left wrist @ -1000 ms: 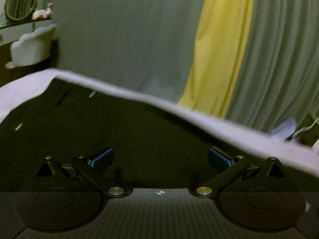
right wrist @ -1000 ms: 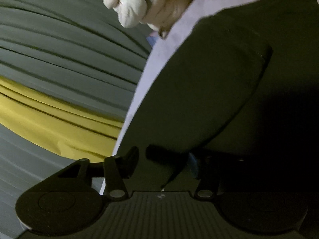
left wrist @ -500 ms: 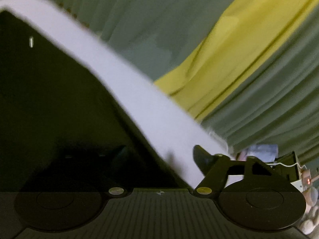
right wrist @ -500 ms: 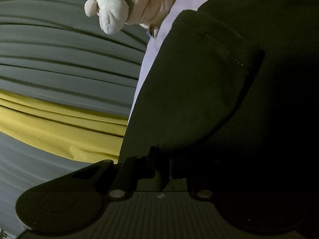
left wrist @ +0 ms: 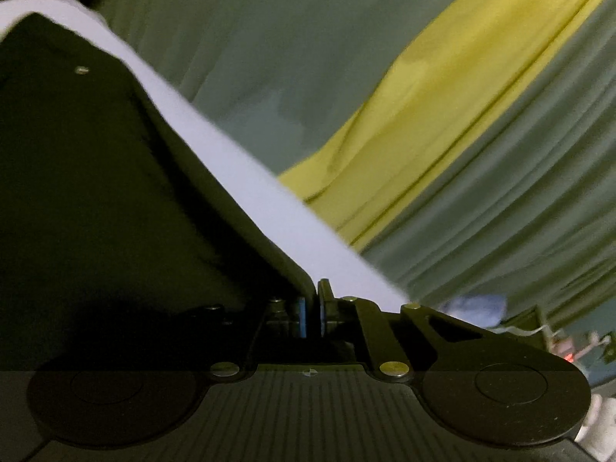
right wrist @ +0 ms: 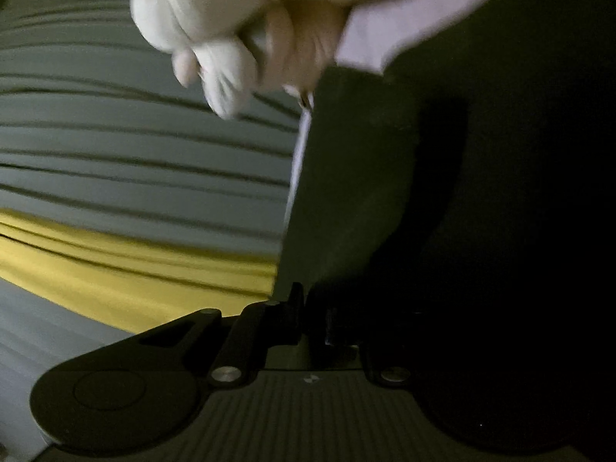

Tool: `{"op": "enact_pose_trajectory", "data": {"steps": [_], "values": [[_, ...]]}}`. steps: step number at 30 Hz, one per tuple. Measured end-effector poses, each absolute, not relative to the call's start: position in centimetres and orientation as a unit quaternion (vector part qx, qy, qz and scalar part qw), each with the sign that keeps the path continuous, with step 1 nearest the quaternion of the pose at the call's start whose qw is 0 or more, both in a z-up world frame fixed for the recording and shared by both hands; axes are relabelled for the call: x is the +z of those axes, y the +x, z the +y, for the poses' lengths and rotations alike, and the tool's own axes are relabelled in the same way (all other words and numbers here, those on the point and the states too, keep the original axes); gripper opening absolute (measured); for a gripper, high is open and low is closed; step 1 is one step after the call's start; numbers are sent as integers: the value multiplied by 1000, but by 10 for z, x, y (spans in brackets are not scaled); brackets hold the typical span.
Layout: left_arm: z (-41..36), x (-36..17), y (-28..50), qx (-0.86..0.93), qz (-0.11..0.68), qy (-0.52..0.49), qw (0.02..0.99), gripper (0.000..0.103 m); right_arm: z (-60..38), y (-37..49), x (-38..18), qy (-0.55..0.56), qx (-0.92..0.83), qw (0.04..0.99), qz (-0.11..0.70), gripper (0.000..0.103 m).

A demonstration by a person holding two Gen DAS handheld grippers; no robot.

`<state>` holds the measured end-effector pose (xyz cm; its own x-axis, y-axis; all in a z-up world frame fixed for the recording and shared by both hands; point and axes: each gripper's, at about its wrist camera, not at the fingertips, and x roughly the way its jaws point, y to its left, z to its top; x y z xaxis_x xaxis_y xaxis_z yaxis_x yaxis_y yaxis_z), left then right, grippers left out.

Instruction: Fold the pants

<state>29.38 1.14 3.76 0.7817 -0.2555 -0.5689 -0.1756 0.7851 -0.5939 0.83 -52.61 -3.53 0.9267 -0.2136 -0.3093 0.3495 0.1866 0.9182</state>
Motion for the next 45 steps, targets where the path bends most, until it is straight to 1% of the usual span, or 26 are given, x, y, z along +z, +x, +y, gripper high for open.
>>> {"op": "enact_pose_trajectory", "data": {"steps": [3, 5, 10, 13, 15, 16, 17, 18, 20, 22, 24, 25, 26, 29, 31, 34, 36, 39, 41, 43, 45], "values": [[14, 42, 224, -18, 285, -319, 904, 8, -526, -11, -16, 581, -199, 789, 16, 6], [11, 35, 181, -2, 287, -299, 910, 8, -528, -18, -5, 563, -210, 799, -1, 6], [21, -1, 96, 41, 323, -337, 883, 8, -531, -23, -5, 567, -227, 792, 14, 7], [19, -11, 74, 59, 355, -314, 879, 11, -528, -25, -7, 570, -235, 787, 29, 9], [24, -10, 69, 67, 380, -318, 866, 13, -531, -17, -5, 563, -245, 788, 40, 10], [28, -10, 68, 80, 390, -320, 860, 17, -531, -17, -4, 560, -252, 788, 43, 10], [35, -12, 67, 95, 392, -326, 855, 24, -527, -23, -6, 560, -255, 787, 43, 10], [45, -9, 64, 108, 382, -342, 852, 29, -528, -23, -6, 562, -257, 785, 44, 11], [61, -2, 59, 128, 357, -367, 850, 59, -528, -24, -8, 567, -259, 781, 44, 11], [79, 7, 57, 154, 325, -374, 855, 68, -528, -24, -10, 569, -262, 778, 52, 13], [97, 13, 59, 184, 301, -370, 860, 70, -528, -22, -13, 572, -261, 775, 59, 18], [104, 13, 60, 192, 293, -375, 858, 71, -528, -19, -15, 574, -260, 773, 65, 22], [114, 12, 62, 199, 286, -384, 855, 71, -528, -17, -16, 574, -260, 773, 70, 25], [140, 12, 63, 209, 274, -400, 849, 72, -526, -12, -19, 571, -263, 773, 88, 28], [157, -1, 72, 218, 270, -412, 842, 72, -524, -9, -23, 571, -260, 773, 96, 29], [185, -23, 79, 197, 253, -488, 812, 75, -521, -5, -27, 571, -252, 775, 99, 30], [191, -36, 79, 183, 236, -531, 793, 79, -518, -1, -27, 560, -248, 783, 103, 31], [204, -42, 80, 169, 229, -558, 780, 75, -514, 3, -28, 541, -235, 800, 111, 36], [207, -43, 81, 164, 243, -559, 776, 64, -514, 3, -29, 533, -217, 809, 120, 40], [216, -47, 83, 161, 257, -560, 771, 60, -515, -1, -29, 538, -206, 807, 129, 40], [220, -47, 82, 158, 261, -569, 764, 60, -517, -10, -28, 552, -204, 796, 140, 40]]}}
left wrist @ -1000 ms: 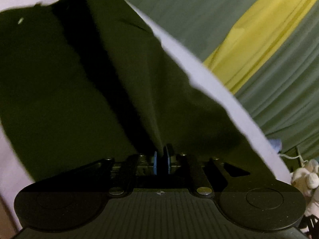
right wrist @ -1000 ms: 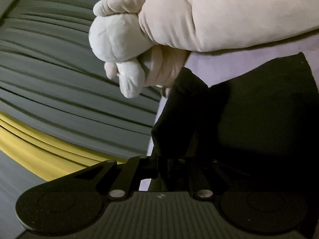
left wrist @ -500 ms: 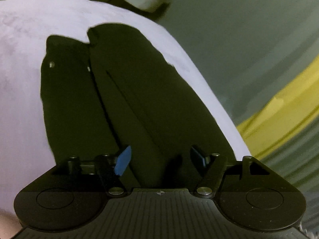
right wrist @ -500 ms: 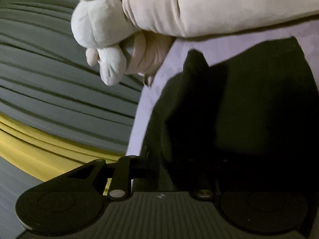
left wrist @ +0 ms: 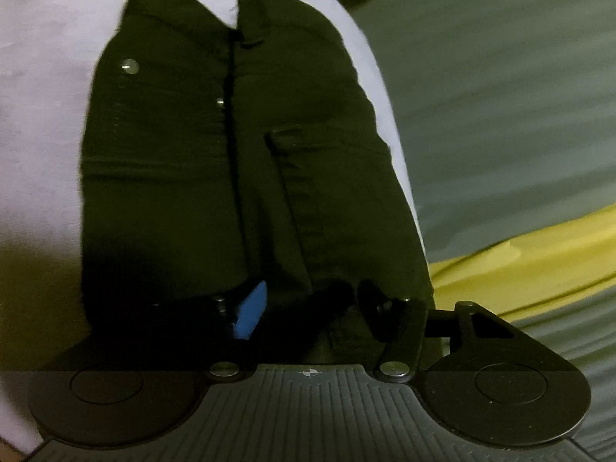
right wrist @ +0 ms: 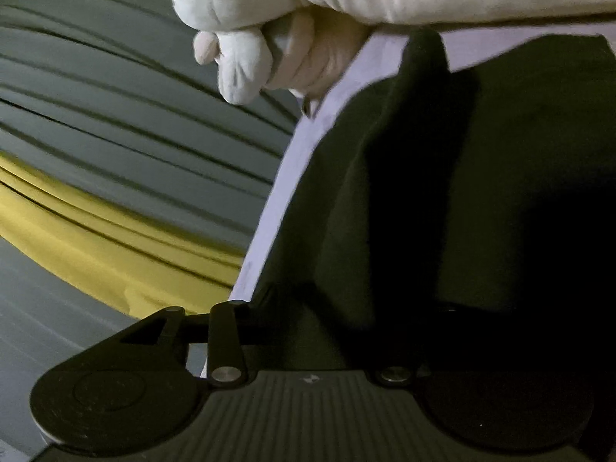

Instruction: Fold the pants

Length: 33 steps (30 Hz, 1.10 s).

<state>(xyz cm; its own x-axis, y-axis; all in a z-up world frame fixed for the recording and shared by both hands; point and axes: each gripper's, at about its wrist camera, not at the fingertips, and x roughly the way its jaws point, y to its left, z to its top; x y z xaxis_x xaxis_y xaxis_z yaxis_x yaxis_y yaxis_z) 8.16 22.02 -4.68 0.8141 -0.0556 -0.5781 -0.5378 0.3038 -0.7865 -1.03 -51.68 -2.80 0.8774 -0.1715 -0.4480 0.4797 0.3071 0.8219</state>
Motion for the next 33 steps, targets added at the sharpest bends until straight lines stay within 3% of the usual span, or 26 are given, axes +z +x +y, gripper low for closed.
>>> {"op": "enact_pose_trajectory", "data": {"steps": [3, 7, 11, 13, 15, 17, 19, 23, 24, 26, 33], "values": [[238, -49, 80, 148, 267, -572, 761, 64, -515, -29, -22, 557, -226, 786, 142, 46], [246, -54, 95, 130, 263, -588, 754, 76, -520, -37, -24, 564, -219, 781, 153, 46], [257, -54, 109, 112, 259, -601, 748, 76, -523, -15, -23, 541, -200, 795, 184, 24], [258, -52, 107, 101, 258, -596, 754, 67, -521, -5, -18, 509, -193, 815, 198, 9], [262, -58, 104, 98, 265, -593, 754, 50, -522, 2, -12, 486, -190, 828, 205, 8], [268, -66, 99, 92, 269, -597, 750, 26, -523, 5, -12, 471, -191, 835, 212, 10], [273, -72, 96, 84, 268, -602, 747, 23, -526, 8, -19, 472, -189, 830, 228, 12], [279, -67, 89, 104, 261, -597, 752, 24, -534, 1, -31, 509, -173, 815, 217, 12], [280, -62, 87, 117, 252, -589, 759, 28, -535, -1, -32, 519, -171, 809, 215, 12], [281, -53, 77, 132, 238, -571, 774, 48, -538, 0, -34, 535, -167, 800, 213, 13], [284, -54, 102, 149, 245, -543, 789, 60, -538, 5, -35, 544, -166, 794, 217, 16]]}}
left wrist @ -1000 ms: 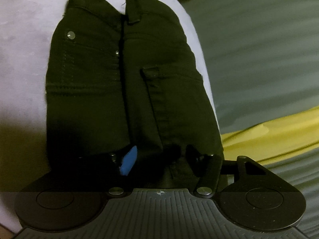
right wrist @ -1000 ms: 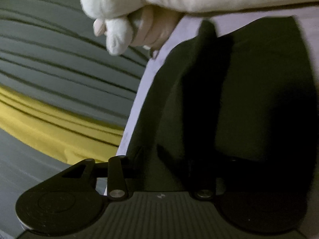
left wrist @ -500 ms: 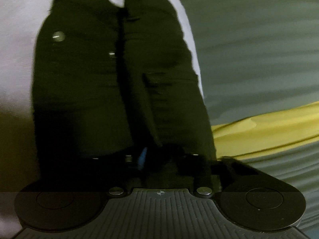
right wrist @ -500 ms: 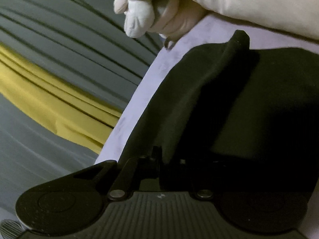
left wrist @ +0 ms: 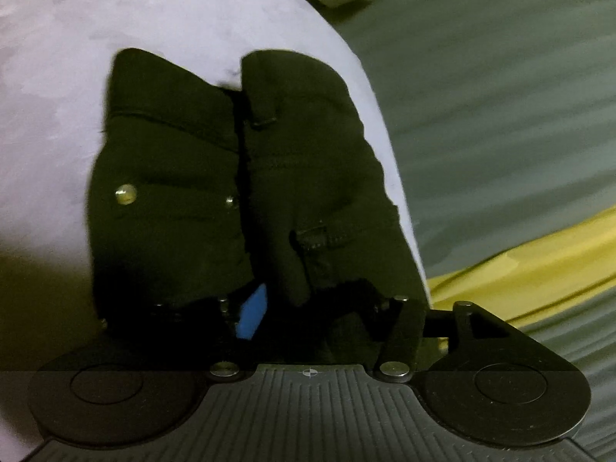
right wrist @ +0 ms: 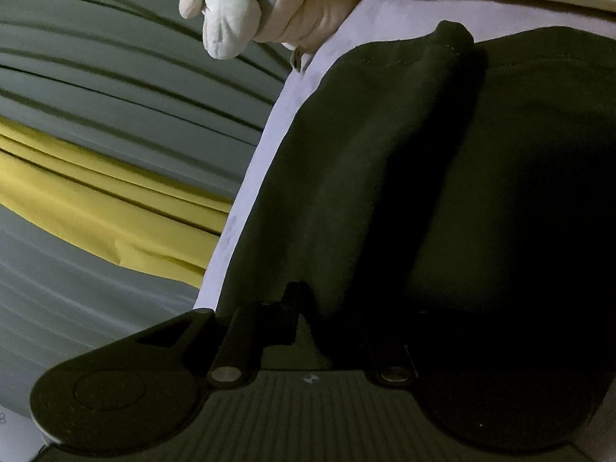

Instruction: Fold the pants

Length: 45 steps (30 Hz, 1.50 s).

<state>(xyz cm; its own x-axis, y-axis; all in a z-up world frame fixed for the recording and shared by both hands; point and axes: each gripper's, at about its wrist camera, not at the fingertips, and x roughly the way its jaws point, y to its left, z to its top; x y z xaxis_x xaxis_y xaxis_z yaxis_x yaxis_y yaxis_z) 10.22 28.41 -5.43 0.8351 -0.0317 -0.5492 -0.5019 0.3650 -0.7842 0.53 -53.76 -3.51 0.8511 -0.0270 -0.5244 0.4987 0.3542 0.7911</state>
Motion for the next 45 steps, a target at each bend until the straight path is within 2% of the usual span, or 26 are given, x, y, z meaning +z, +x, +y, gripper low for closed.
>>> {"op": "enact_pose_trajectory", "data": {"steps": [3, 5, 6, 7, 11, 16, 18, 22, 25, 27, 29, 31, 33, 36, 38, 39, 40, 41, 42, 43, 45], "values": [[275, -51, 117, 157, 243, -537, 793, 57, -536, 7, -34, 549, -173, 788, 219, 16], [274, -46, 122, 157, 249, -527, 797, 26, -535, 9, -31, 544, -181, 787, 227, 14], [274, -43, 123, 158, 255, -521, 799, 20, -533, 9, -28, 538, -186, 788, 233, 11], [275, -36, 107, 152, 255, -518, 802, 15, -532, 12, -23, 525, -190, 794, 241, 5], [275, -5, 97, 122, 247, -484, 831, 12, -523, 10, 13, 463, -199, 830, 239, 3], [277, 33, 69, 85, 219, -475, 848, 12, -515, -27, 58, 438, -184, 862, 177, 3], [277, 34, 60, 97, 230, -471, 846, 12, -512, -45, 64, 414, -191, 872, 176, 3], [275, 9, 52, 144, 297, -441, 835, 12, -497, -66, 49, 306, -220, 892, 248, 4], [274, -7, 44, 168, 323, -447, 817, 14, -500, -66, 25, 299, -224, 873, 313, 5], [271, -4, 42, 177, 324, -432, 823, 16, -507, -70, 17, 323, -228, 864, 311, 9], [266, 2, 42, 179, 322, -417, 831, 16, -518, -76, 16, 373, -233, 851, 287, 24], [264, 5, 44, 184, 323, -414, 831, 17, -530, -82, 15, 421, -238, 838, 254, 35], [270, 0, 48, 198, 323, -419, 825, 21, -540, -82, 14, 452, -248, 822, 241, 39], [269, 15, 36, 222, 318, -409, 826, 21, -554, -75, 11, 464, -263, 808, 249, 35], [264, 29, 27, 236, 306, -390, 836, 22, -558, -68, 15, 452, -270, 809, 261, 9], [259, 37, 25, 236, 297, -375, 846, 23, -557, -63, 20, 439, -273, 815, 262, 6], [253, 48, 23, 242, 287, -356, 856, 30, -555, -60, 28, 424, -274, 823, 259, 4], [246, 56, 23, 246, 276, -340, 865, 43, -549, -60, 38, 409, -267, 837, 246, 4], [239, 64, 22, 242, 266, -325, 875, 49, -543, -62, 51, 398, -246, 858, 213, 4], [229, 73, 23, 234, 258, -311, 884, 55, -540, -65, 61, 396, -223, 873, 179, 3], [210, 81, 29, 211, 247, -291, 900, 58, -532, -72, 75, 379, -188, 896, 131, 3]]}}
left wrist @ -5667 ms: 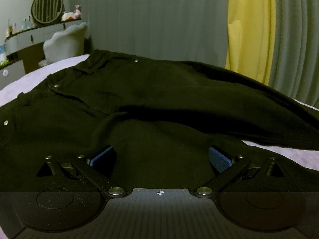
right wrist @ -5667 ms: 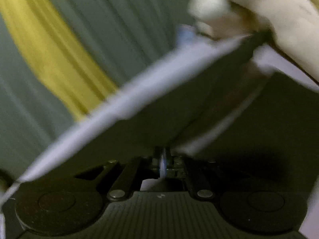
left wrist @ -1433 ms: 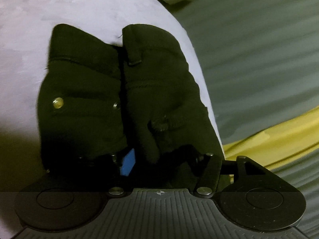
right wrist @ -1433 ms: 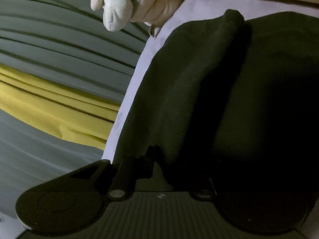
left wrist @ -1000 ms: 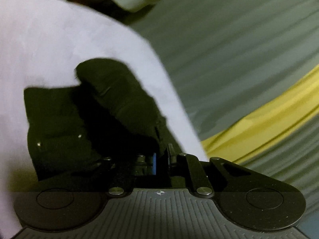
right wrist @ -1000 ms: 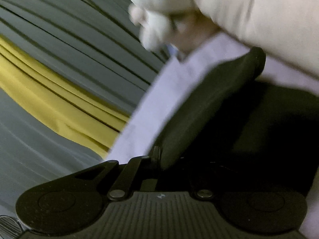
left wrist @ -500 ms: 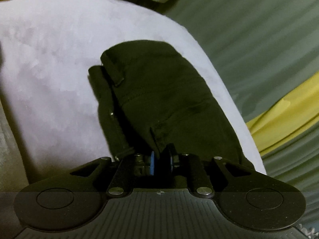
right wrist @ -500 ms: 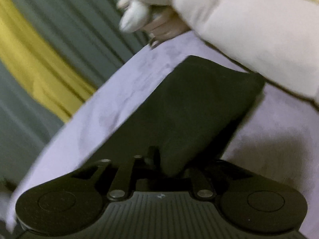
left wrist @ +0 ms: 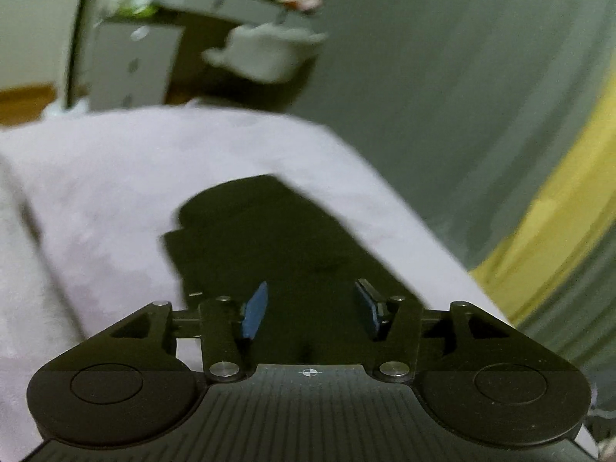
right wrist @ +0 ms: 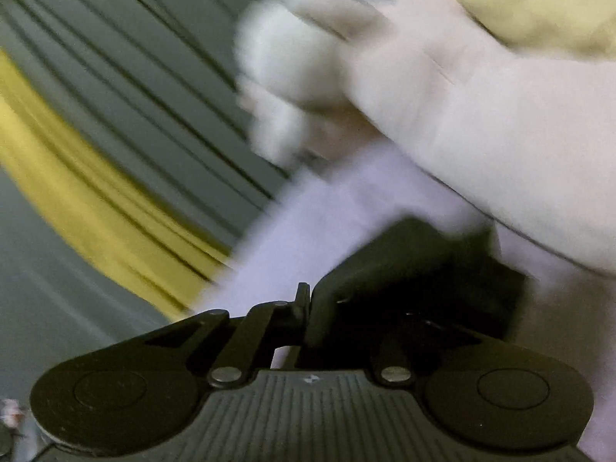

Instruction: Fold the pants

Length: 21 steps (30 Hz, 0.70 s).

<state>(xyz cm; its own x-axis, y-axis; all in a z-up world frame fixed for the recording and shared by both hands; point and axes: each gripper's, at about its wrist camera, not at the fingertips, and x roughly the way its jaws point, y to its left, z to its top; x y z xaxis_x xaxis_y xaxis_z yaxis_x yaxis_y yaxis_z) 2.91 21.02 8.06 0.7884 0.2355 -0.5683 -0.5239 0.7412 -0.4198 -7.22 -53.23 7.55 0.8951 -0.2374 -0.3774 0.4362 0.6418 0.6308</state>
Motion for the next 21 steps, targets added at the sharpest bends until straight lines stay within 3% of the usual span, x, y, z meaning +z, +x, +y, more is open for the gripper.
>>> {"op": "enact_pose_trajectory", "data": {"steps": [2, 4, 6, 7, 11, 14, 21], "values": [[188, 83, 36, 183, 247, -266, 914, 74, -527, -76, 78, 326, -198, 915, 131, 4], [164, 79, 43, 155, 251, -236, 926, 78, -531, -74, 59, 293, -229, 911, 179, 6], [145, 70, 52, 134, 271, -222, 927, 78, -545, -67, 28, 285, -280, 870, 291, 21], [135, 62, 59, 121, 281, -219, 927, 79, -552, -71, 14, 291, -298, 850, 323, 18], [104, 39, 77, 97, 309, -185, 928, 81, -563, -108, 16, 358, -298, 844, 267, 26], [88, 21, 88, 86, 316, -162, 931, 82, -553, -112, 36, 301, -368, 837, 270, 40], [90, 4, 107, 94, 322, -164, 928, 81, -480, -77, 65, 168, -305, 897, 271, 41]]}}
